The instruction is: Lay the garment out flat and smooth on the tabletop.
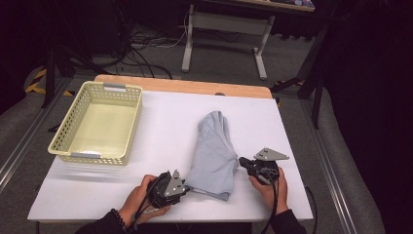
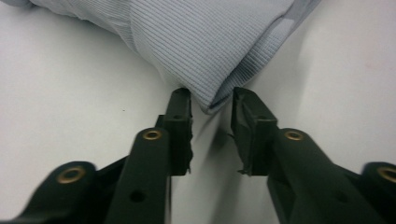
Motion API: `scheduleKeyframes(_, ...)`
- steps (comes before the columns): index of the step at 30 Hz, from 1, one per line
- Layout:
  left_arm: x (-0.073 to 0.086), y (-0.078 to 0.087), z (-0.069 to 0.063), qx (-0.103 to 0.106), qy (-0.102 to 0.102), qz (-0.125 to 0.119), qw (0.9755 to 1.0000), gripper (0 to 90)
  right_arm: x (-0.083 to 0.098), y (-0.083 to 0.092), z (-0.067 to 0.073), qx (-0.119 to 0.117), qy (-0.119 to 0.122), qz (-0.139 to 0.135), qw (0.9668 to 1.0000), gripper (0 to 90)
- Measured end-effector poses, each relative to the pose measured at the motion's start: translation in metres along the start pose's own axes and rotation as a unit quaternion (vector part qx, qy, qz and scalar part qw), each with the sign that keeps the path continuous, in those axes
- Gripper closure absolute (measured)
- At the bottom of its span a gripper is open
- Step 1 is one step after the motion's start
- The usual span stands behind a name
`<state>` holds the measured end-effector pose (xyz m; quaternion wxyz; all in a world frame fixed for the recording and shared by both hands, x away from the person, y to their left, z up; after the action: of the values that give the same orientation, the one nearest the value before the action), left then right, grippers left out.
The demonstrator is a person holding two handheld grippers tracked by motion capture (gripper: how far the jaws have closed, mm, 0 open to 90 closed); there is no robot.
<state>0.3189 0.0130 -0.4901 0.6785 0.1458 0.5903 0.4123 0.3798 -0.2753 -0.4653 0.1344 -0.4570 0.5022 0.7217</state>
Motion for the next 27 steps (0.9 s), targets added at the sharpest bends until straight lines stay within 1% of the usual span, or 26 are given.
scheduleKeyframes(2, 0.000, -0.003, 0.000, -0.006, 0.002, 0.005, 1.0000, 59.7, -0.003, 0.002, 0.000, -0.005, -0.002, -0.017, 0.9998, 77.7)
scheduleKeyframes(3, 0.000, -0.004, 0.000, -0.006, 0.001, 0.002, 1.0000, 58.5, -0.004, 0.002, 0.001, -0.011, -0.004, -0.027, 0.9996, 74.5)
scheduleKeyframes(4, 0.000, -0.004, 0.001, -0.010, 0.005, 0.003, 0.9999, 57.2, -0.006, 0.002, 0.003, -0.020, -0.005, -0.034, 0.9992, 70.0)
scheduleKeyframes(5, 0.000, -0.005, 0.002, -0.012, 0.006, 0.001, 0.9999, 52.9, -0.007, 0.000, 0.005, -0.026, 0.001, -0.038, 0.9989, 62.0)
scheduleKeyframes(6, 0.000, -0.006, 0.003, -0.012, 0.011, 0.001, 0.9999, 50.8, -0.009, -0.003, 0.005, -0.023, 0.002, -0.039, 0.9990, 56.1)
scheduleKeyframes(7, 0.000, -0.007, 0.005, -0.013, 0.015, -0.003, 0.9998, 49.0, -0.010, -0.007, 0.006, -0.016, 0.001, -0.037, 0.9992, 50.6)
scheduleKeyframes(9, 0.000, -0.009, 0.006, -0.022, 0.021, -0.006, 0.9995, 42.5, -0.012, -0.015, 0.005, -0.021, -0.006, -0.032, 0.9992, 47.7)
scheduleKeyframes(10, 0.000, -0.009, 0.006, -0.018, 0.023, -0.006, 0.9996, 42.3, -0.011, -0.020, 0.004, -0.025, -0.012, -0.024, 0.9993, 50.0)
scheduleKeyframes(11, 0.000, -0.009, 0.006, -0.014, 0.021, -0.008, 0.9996, 44.7, -0.010, -0.023, 0.005, -0.031, -0.011, -0.017, 0.9993, 56.0)
scheduleKeyframes(12, 0.000, -0.010, 0.006, -0.011, 0.024, -0.008, 0.9996, 45.7, -0.009, -0.025, 0.005, -0.036, -0.009, -0.012, 0.9992, 59.7)
scheduleKeyframes(13, 0.000, -0.010, 0.006, 0.000, 0.023, -0.010, 0.9997, 47.5, -0.008, -0.027, 0.007, -0.035, -0.003, -0.006, 0.9994, 63.8)
scheduleKeyframes(14, 0.000, -0.010, 0.005, 0.010, 0.021, -0.013, 0.9996, 55.4, -0.007, -0.028, 0.008, -0.026, 0.007, -0.003, 0.9996, 71.2)
scheduleKeyframes(15, -0.001, -0.010, 0.004, 0.012, 0.016, -0.013, 0.9997, 59.8, -0.007, -0.027, 0.009, -0.020, 0.014, -0.003, 0.9997, 77.1)
scheduleKeyframes(16, -0.001, -0.010, 0.003, 0.018, 0.013, -0.014, 0.9997, 63.8, -0.008, -0.025, 0.010, -0.014, 0.020, -0.006, 0.9997, 79.9)
scheduleKeyframes(17, -0.002, -0.010, 0.002, 0.024, 0.012, -0.012, 0.9996, 69.0, -0.009, -0.023, 0.010, -0.011, 0.020, -0.010, 0.9997, 81.4)
scheduleKeyframes(19, -0.003, -0.010, 0.001, 0.023, 0.005, -0.014, 0.9996, 74.5, -0.011, -0.018, 0.011, -0.005, 0.026, -0.017, 0.9995, 84.4)
scheduleKeyframes(21, -0.002, -0.010, 0.001, 0.027, 0.011, -0.014, 0.9995, 76.5, -0.013, -0.012, 0.014, 0.001, 0.033, -0.024, 0.9992, 84.7)
scheduleKeyframes(22, -0.002, -0.010, 0.001, 0.028, 0.015, -0.012, 0.9994, 76.8, -0.015, -0.006, 0.015, 0.005, 0.036, -0.032, 0.9988, 85.0)
scheduleKeyframes(25, -0.002, -0.010, 0.001, 0.030, 0.012, -0.012, 0.9994, 78.1, -0.020, 0.006, 0.018, 0.006, 0.042, -0.047, 0.9980, 85.2)
scheduleKeyframes(27, -0.002, -0.010, 0.001, 0.032, 0.014, -0.012, 0.9993, 79.7, -0.021, 0.012, 0.019, 0.010, 0.036, -0.051, 0.9980, 85.2)
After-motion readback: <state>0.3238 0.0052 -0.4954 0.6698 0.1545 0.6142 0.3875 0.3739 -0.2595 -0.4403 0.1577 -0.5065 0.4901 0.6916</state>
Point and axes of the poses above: each handheld gripper's, and its own axes: y roughly backward along the jaws, x roughly out of its underside, z roughly to its left, the point moved 4 cm from there along -y, roughly forward along the jaws, and after that the axes turned 8 degrees about -y, right-handed, at the moved point
